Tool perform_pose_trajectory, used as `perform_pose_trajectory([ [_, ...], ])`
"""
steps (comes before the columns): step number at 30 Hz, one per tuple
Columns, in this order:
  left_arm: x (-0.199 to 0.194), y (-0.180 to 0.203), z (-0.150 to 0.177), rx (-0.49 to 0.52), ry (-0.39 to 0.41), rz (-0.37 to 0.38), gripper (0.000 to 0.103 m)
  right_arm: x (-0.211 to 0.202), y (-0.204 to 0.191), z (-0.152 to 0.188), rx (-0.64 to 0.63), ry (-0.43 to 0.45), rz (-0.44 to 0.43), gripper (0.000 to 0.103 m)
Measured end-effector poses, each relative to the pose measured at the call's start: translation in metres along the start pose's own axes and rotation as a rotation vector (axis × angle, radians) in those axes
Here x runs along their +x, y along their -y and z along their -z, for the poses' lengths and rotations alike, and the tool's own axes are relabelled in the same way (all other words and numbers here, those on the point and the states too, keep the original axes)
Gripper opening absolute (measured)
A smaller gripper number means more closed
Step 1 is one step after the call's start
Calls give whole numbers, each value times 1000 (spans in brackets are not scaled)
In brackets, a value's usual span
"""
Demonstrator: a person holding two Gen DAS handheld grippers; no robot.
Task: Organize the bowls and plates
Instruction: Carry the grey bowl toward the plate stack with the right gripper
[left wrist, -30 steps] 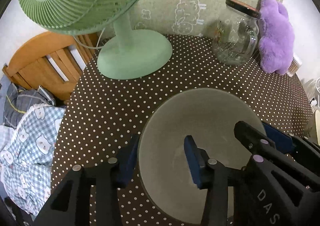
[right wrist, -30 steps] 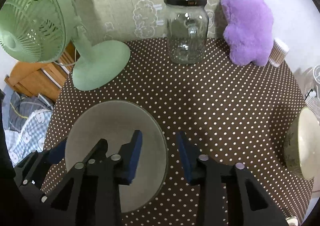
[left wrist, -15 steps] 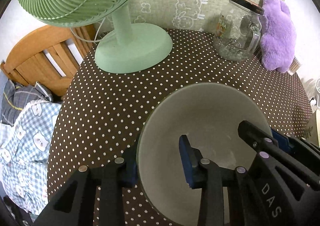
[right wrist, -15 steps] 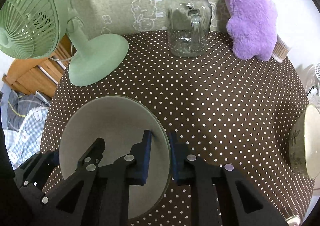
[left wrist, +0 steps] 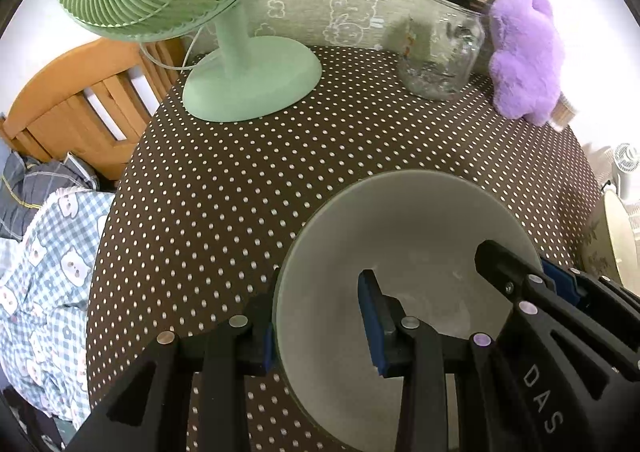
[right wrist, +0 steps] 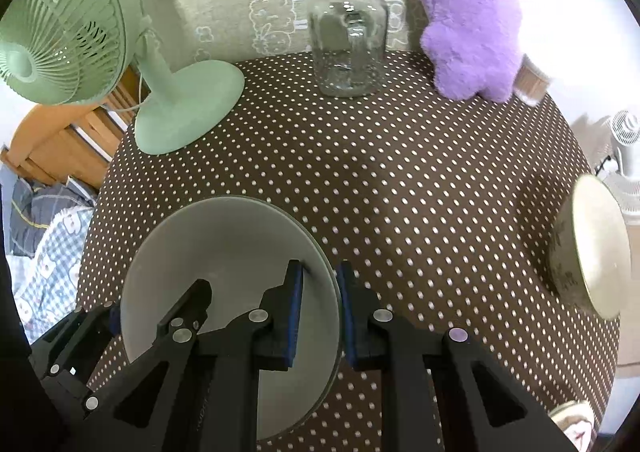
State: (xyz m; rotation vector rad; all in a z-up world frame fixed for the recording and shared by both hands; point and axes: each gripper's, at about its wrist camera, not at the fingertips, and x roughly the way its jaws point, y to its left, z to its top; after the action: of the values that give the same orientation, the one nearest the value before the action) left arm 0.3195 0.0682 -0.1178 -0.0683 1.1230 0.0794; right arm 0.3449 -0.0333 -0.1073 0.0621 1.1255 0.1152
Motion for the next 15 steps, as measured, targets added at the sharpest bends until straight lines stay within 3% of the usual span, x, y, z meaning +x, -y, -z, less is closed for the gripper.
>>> perform_pose_trajectory([
  [15,-36,17,53,21,-6,8,35,-31,15,33,42,-13,4,21],
])
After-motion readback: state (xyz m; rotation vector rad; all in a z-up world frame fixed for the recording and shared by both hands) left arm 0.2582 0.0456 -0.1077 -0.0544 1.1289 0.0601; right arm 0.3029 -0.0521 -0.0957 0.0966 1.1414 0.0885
